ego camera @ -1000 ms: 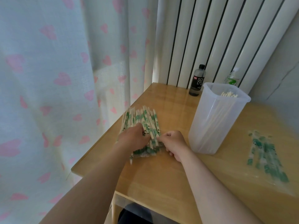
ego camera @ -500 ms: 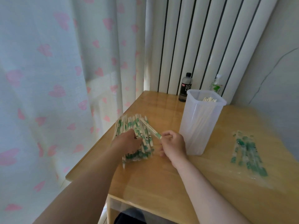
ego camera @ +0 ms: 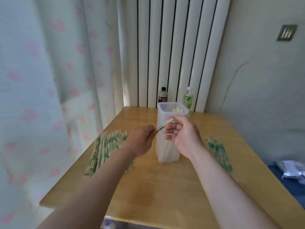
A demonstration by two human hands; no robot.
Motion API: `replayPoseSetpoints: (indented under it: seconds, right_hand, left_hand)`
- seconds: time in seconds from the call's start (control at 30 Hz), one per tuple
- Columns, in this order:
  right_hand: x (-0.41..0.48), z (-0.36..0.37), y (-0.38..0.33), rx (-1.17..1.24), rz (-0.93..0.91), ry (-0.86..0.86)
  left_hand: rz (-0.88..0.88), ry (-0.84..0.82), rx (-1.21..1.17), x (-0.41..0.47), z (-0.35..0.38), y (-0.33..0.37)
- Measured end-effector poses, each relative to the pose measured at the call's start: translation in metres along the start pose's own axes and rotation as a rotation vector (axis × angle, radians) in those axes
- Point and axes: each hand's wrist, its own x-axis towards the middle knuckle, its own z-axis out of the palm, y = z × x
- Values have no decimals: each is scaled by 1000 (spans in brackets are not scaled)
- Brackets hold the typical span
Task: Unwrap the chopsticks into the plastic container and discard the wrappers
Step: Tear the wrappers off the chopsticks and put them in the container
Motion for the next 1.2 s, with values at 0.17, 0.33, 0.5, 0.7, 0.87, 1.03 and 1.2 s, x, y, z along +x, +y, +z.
replayPoseSetpoints:
  seconds: [0.17,0.33,0.5,0.7,0.87,1.03,1.2]
  right_hand:
    - [0,-27,-15,-216,-107,34]
    - [-6,-32,-15,-113,-40,33]
    - [-8,-40,-16,-122,-14,23]
    - [-1,-56,-34,-103,-106,154]
    - [-4,-54,-22,-61,-57,123]
    - [-1,-58,-25,-113,-64,140]
    - [4,-62,-30,-77,-103,203]
  left_hand:
    - [-81,-128,-325,3,7,37]
    - [-136,-136,-571,5,10,61]
    - [-170,-162,-642,6,13,69]
    - [-206,-167,-618,5,14,73]
    - [-165,-143,-591,11,16,84]
    - [-166,-144,-566,12,18,80]
    - [-182,-159,-554,13,17,73]
